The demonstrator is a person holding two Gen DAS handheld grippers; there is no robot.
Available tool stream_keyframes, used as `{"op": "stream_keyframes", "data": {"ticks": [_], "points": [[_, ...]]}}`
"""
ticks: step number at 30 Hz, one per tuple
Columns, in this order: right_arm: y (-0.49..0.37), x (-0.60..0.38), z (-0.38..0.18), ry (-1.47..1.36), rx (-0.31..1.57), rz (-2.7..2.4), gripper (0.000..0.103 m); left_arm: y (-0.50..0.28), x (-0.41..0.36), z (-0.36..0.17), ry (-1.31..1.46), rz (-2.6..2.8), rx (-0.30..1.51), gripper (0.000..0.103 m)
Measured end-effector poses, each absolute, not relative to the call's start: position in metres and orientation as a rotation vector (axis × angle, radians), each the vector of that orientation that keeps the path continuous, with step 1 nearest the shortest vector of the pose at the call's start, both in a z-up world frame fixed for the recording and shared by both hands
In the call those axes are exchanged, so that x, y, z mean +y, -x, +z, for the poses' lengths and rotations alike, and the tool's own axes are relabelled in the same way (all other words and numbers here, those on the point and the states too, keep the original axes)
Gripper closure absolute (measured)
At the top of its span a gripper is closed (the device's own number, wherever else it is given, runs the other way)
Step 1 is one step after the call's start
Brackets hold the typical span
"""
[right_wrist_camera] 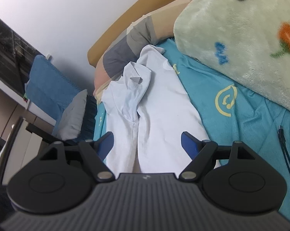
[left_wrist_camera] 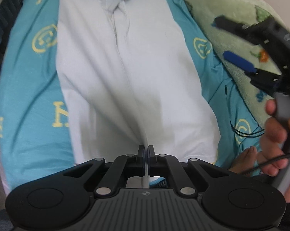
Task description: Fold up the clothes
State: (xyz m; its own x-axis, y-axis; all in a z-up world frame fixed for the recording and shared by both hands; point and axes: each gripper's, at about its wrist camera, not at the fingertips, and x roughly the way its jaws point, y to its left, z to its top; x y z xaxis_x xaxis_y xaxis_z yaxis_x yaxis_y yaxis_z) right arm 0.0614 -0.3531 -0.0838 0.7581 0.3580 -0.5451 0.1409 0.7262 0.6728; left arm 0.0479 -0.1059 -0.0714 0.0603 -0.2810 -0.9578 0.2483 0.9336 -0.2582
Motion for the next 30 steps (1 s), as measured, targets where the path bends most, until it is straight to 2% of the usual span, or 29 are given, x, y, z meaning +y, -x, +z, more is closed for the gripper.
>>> {"op": "stream_keyframes", "data": {"ticks": [5, 6, 8, 9, 10, 16, 20, 24, 30], "points": [[-0.062, -0.356, -0.085, -0.777, 0.716, 0.144, 0.024, -0.046, -0.102, -0.108, 0.044, -0.439, 1.452, 0.1], [-0.062, -0.357, -0.086, -0.779, 0.718, 0.146, 0.024, -0.045, -0.101, -0.113, 0.037, -0.455, 1.452, 0.096], [-0.062, -0.357, -0.086, -0.782, 0.722, 0.143, 0.024, -0.044, -0.099, -0.116, 0.009, -0.475, 1.452, 0.076], [-0.062, -0.357, -0.086, -0.783, 0.723, 0.141, 0.024, -0.044, -0.098, -0.115, -0.007, -0.481, 1.444, 0.069], [-0.062, -0.358, -0.084, -0.785, 0.72, 0.138, 0.024, -0.045, -0.096, -0.11, -0.022, -0.488, 1.425, 0.058], [-0.054, -0.368, -0.075, -0.796, 0.662, 0.084, 0.024, -0.09, -0.101, -0.075, -0.162, -0.455, 1.262, 0.035], [-0.052, -0.38, -0.077, -0.816, 0.634, 0.018, 0.023, -0.145, -0.12, -0.067, -0.314, -0.37, 1.055, 0.026], [-0.058, -0.39, -0.089, -0.884, 0.63, -0.02, 0.023, -0.204, -0.148, -0.086, -0.44, -0.276, 0.873, 0.02], [-0.085, -0.393, -0.105, -0.915, 0.644, -0.022, 0.023, -0.265, -0.187, -0.13, -0.555, -0.226, 0.801, 0.02]]}}
